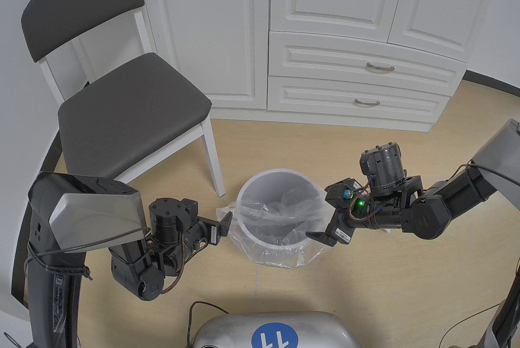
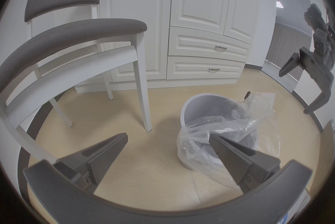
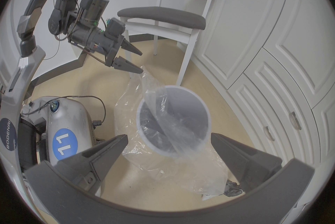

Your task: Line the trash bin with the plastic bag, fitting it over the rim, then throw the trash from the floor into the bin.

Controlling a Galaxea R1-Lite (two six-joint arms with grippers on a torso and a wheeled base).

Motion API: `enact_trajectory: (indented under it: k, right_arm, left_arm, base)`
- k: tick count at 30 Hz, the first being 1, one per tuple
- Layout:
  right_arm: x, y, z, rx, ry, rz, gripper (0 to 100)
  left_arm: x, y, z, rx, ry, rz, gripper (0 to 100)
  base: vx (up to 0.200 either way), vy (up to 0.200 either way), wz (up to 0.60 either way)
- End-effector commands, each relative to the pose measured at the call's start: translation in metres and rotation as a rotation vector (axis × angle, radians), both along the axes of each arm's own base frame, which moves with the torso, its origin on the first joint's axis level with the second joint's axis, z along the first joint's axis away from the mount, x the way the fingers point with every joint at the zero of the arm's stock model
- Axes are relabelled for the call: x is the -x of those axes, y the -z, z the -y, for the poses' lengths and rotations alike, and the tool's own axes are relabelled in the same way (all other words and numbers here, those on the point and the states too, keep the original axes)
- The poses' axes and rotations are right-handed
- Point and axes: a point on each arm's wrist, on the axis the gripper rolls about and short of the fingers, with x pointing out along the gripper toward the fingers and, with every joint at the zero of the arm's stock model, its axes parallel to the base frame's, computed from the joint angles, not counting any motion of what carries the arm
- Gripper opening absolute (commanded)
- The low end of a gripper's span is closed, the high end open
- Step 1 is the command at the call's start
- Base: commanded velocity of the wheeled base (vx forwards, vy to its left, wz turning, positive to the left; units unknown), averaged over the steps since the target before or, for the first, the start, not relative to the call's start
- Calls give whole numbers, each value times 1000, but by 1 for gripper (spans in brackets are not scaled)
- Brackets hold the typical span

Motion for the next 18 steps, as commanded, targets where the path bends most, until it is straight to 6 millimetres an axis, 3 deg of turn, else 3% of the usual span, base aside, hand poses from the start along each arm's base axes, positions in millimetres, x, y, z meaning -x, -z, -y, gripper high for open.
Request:
enact_trajectory:
  k: [1, 18]
  right_arm:
    - [-12, 26, -7, 29, -4, -41, 100]
    - [-70, 74, -38, 27, 7, -31, 100]
  left_arm:
    - [0, 0, -1, 0, -2, -1, 100]
    - [-1, -4, -3, 3, -11, 9, 100]
  base:
    - [0, 0, 0]
    - [0, 0, 0]
